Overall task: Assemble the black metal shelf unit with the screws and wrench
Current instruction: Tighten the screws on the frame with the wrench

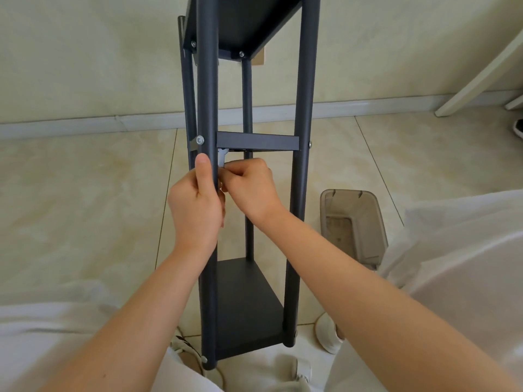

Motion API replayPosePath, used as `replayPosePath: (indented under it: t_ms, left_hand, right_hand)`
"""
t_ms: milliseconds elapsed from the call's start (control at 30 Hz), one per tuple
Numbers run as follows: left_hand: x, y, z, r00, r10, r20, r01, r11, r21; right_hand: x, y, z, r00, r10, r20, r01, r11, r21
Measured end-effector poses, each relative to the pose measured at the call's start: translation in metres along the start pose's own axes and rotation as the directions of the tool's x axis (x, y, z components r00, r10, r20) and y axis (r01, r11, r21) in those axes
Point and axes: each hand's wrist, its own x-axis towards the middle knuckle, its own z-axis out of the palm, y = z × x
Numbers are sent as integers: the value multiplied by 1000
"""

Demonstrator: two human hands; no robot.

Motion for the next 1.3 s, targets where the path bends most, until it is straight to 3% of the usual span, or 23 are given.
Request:
replayPosePath:
  t_ms: [200, 400, 733, 1300]
  left_hand:
    - [2, -3, -2, 1000, 0, 12, 0, 1000, -5]
    - [0, -3, -2, 999, 20, 26, -20, 1000, 4]
    - [2, -9, -6, 999, 9, 49, -7, 999, -35]
    - [-4, -5, -3, 999, 49, 23, -48, 999, -2]
  right_hand:
    - [2, -17, -18, 997, 63, 35, -64, 998, 9]
    - [2, -21, -24, 989, 38, 143, -28, 997, -68]
    - [5, -12, -22, 990, -77, 120, 90, 990, -106]
    - [6, -10, -16, 993, -87, 74, 99, 981, -169]
